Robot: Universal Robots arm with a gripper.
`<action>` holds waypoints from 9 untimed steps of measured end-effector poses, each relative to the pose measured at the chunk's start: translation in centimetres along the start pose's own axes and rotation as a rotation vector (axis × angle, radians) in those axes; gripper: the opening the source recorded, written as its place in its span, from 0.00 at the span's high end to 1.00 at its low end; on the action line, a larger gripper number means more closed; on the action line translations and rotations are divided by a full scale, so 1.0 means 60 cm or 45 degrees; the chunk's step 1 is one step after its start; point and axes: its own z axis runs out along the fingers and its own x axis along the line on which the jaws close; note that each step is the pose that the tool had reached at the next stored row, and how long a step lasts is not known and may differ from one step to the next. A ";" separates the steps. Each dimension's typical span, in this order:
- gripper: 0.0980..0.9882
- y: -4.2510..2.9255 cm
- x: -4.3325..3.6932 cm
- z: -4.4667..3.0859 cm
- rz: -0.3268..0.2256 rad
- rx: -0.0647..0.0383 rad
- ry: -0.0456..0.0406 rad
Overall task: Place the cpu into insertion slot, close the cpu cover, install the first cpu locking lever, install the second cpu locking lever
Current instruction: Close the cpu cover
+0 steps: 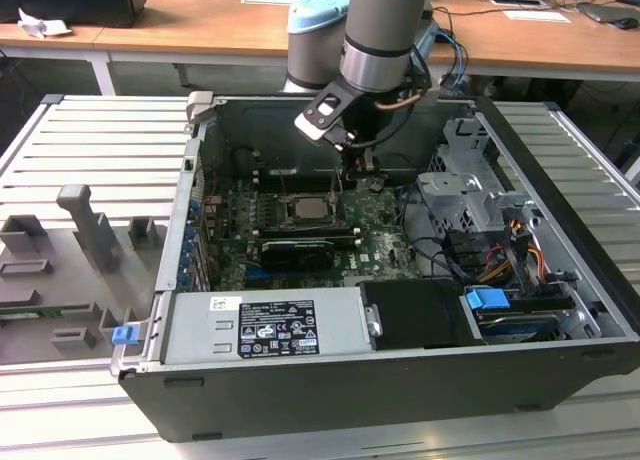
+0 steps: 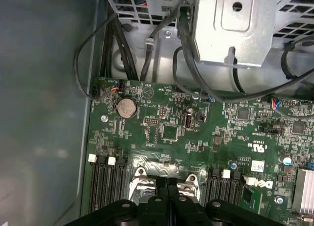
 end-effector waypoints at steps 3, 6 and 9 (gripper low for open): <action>0.99 -0.008 0.001 0.001 0.000 0.000 0.000; 0.99 -0.015 0.001 0.003 0.000 0.000 0.000; 0.99 -0.021 0.002 0.004 0.000 0.000 0.000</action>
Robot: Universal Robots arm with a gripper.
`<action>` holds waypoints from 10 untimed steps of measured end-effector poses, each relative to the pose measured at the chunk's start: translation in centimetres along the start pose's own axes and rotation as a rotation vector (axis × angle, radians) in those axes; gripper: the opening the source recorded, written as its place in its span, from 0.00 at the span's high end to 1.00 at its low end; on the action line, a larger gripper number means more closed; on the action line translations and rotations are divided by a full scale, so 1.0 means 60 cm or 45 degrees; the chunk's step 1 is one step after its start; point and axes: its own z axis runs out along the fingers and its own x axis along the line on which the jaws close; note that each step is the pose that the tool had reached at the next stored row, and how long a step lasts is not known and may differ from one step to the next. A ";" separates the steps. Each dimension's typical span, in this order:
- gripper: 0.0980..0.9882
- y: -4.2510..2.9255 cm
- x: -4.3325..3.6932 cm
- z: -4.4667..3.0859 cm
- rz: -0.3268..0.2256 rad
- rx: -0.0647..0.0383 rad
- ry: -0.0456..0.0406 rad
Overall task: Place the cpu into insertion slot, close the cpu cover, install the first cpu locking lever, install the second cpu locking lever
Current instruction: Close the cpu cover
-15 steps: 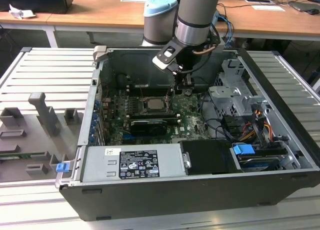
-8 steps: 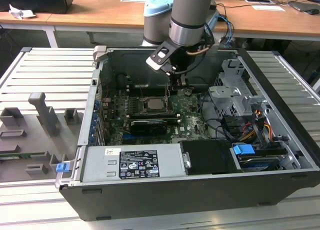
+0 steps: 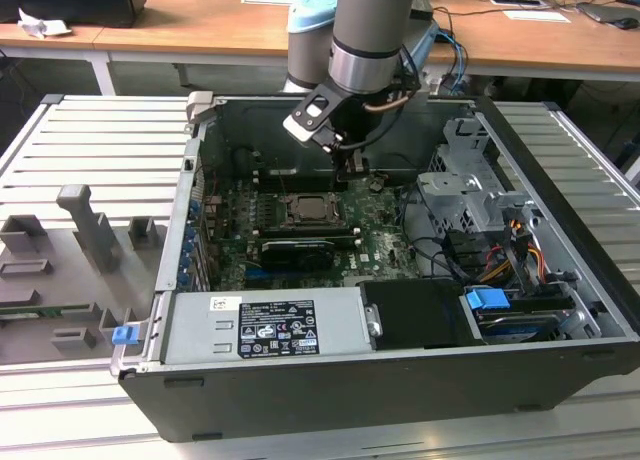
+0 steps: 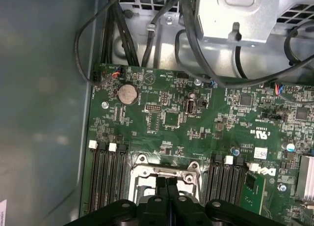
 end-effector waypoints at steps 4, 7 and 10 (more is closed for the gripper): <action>0.99 -0.010 0.000 0.011 0.000 0.000 0.000; 0.99 -0.022 0.001 0.021 0.000 0.000 0.000; 0.99 -0.033 0.002 0.024 0.000 0.000 0.000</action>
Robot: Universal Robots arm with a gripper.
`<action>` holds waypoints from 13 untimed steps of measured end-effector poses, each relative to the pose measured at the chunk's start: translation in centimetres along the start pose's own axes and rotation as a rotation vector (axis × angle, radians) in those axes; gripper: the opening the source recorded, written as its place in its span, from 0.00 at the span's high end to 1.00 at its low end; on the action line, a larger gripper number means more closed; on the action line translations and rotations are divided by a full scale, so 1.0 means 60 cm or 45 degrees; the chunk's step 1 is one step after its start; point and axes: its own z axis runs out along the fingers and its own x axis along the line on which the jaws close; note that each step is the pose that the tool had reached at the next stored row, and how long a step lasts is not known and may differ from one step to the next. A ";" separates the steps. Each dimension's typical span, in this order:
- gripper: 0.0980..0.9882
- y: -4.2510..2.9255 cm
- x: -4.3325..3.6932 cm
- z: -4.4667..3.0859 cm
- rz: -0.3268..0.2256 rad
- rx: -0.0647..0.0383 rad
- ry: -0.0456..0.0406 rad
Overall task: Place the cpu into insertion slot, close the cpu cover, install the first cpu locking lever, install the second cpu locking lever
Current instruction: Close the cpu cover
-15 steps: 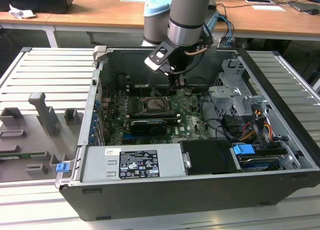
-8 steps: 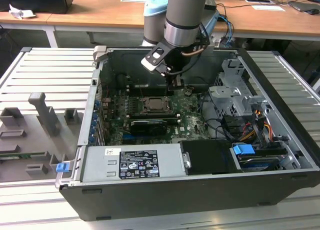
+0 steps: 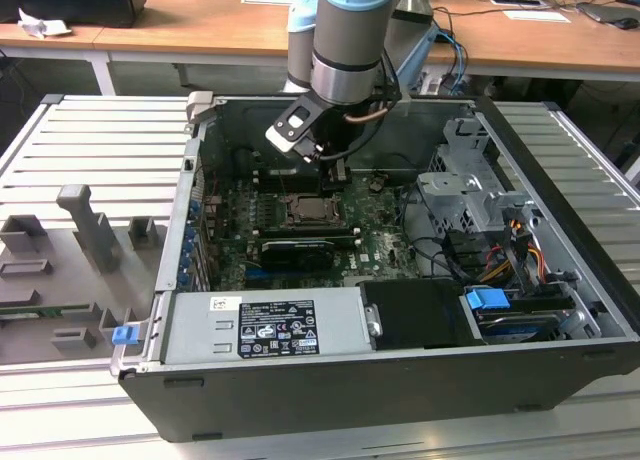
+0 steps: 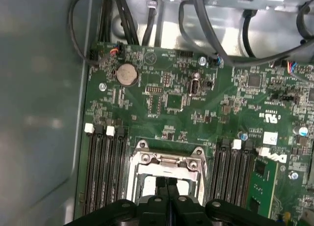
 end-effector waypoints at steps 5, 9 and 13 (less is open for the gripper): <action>0.99 -0.015 0.002 0.001 0.000 0.000 0.000; 0.99 -0.028 0.003 0.002 0.000 -0.001 0.000; 0.99 -0.032 0.004 0.002 0.000 -0.001 0.000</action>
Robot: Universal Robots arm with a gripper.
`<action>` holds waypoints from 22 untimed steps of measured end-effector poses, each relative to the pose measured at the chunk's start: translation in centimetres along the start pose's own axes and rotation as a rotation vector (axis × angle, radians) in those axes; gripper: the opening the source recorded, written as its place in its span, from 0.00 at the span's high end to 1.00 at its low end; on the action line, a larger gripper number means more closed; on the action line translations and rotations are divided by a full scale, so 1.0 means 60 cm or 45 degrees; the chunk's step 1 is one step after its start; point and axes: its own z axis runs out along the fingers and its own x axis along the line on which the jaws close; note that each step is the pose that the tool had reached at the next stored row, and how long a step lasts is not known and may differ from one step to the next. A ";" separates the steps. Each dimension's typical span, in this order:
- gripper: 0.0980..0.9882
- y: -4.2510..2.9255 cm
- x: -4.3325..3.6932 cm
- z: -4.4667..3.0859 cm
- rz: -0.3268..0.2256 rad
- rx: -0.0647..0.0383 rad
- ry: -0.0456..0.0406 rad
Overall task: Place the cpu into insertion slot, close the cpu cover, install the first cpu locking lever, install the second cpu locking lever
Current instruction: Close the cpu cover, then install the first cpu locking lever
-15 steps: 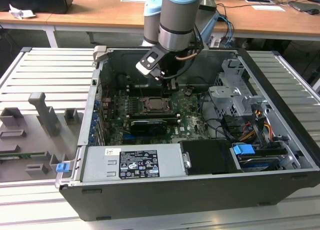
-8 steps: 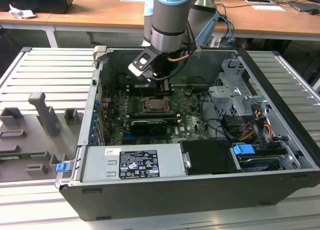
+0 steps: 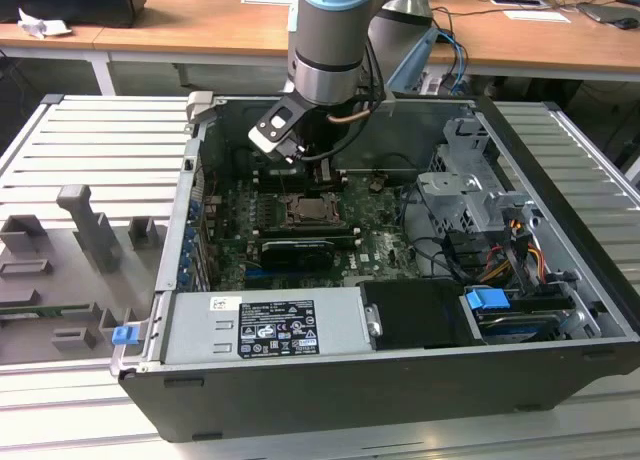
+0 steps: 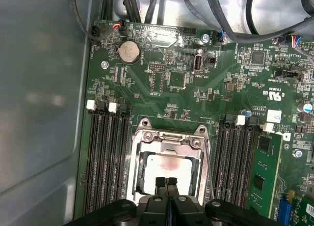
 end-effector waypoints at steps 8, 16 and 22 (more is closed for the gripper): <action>0.99 -0.002 0.000 0.000 0.000 0.000 0.000; 0.99 -0.002 0.000 -0.001 0.000 0.000 0.000; 0.99 -0.002 0.000 -0.002 0.003 0.000 0.000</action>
